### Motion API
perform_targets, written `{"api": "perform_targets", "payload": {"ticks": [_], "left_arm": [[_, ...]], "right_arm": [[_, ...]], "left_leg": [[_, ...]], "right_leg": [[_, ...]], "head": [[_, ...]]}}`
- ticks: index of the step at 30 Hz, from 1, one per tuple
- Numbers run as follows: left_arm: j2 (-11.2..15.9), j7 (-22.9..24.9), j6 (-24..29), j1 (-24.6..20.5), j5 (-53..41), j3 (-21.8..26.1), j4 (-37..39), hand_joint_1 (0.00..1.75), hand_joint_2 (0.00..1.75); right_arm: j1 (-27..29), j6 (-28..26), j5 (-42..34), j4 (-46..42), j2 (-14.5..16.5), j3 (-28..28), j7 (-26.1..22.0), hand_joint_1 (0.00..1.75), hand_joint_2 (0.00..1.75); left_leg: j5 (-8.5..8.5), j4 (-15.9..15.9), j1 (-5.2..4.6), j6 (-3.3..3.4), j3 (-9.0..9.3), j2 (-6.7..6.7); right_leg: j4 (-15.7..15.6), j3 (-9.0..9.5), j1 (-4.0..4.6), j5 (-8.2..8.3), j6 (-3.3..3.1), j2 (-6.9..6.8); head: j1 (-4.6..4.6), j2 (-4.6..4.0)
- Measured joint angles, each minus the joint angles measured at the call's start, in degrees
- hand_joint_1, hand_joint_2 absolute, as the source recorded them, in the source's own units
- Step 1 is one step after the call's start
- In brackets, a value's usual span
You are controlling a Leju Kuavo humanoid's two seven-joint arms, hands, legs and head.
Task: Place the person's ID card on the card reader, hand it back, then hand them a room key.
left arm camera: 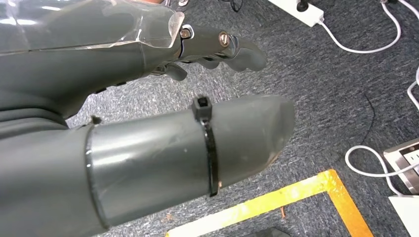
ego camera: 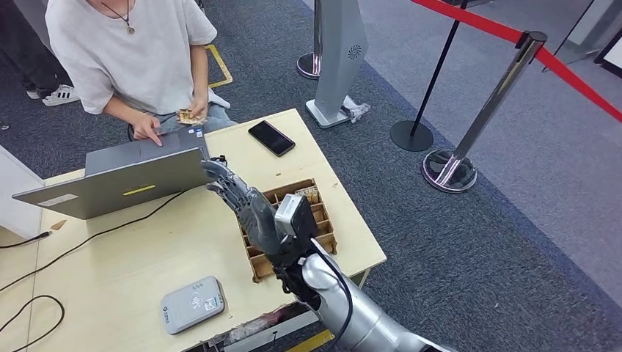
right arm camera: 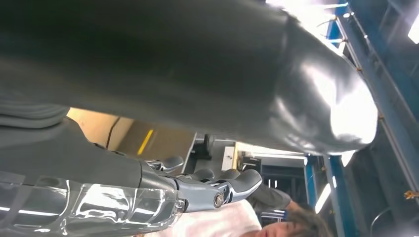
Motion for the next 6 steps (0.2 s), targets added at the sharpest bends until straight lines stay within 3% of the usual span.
{"api": "perform_targets", "payload": {"ticks": [6], "left_arm": [[0.0, 0.1, 0.05, 0.0, -0.02, 0.31, 0.0, 0.0, 0.0]], "right_arm": [[5.64, -1.77, 2.79, -4.08, -0.05, 1.74, -0.66, 0.0, 0.0]], "left_leg": [[0.0, -0.01, 0.0, 0.0, 0.0, 0.0]], "right_leg": [[0.0, 0.0, 0.0, -0.01, -0.01, 0.0]], "head": [[0.0, 0.0]]}}
